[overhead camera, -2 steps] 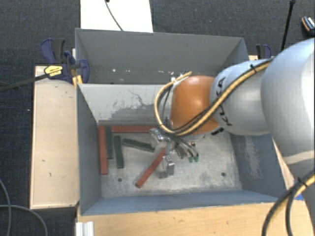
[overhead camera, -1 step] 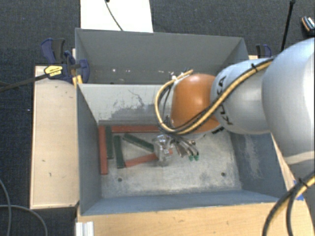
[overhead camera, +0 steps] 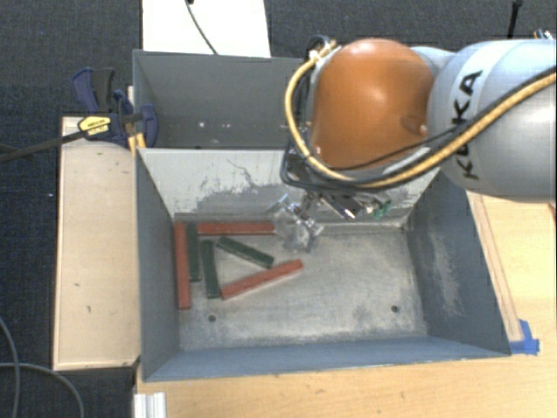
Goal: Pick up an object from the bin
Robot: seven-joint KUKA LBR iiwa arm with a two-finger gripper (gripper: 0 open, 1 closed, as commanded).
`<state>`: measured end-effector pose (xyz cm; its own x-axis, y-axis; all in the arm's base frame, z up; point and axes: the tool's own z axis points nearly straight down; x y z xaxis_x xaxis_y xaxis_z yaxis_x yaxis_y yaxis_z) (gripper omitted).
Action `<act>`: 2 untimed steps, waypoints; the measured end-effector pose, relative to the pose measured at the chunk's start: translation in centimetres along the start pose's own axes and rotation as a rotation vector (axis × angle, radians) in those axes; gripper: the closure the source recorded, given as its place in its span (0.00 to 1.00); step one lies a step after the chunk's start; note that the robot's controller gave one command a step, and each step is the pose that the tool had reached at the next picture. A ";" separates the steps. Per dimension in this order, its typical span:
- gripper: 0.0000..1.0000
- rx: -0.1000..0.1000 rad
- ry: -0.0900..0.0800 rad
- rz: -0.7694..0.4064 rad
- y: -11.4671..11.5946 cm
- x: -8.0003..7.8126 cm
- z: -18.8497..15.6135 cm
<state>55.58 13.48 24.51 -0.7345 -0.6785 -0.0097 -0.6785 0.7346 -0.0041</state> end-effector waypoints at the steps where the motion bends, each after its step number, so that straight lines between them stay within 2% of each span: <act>1: 0.00 -0.004 0.006 0.005 0.0 0.1 0.3; 2: 0.00 -0.010 0.015 0.027 6.2 1.2 11.8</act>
Offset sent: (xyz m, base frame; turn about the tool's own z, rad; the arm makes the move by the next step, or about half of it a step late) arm 0.0000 0.0000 0.0000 0.0000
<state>50.64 17.29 12.65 -0.7528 -0.6582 0.0051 -0.6582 0.7529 0.0055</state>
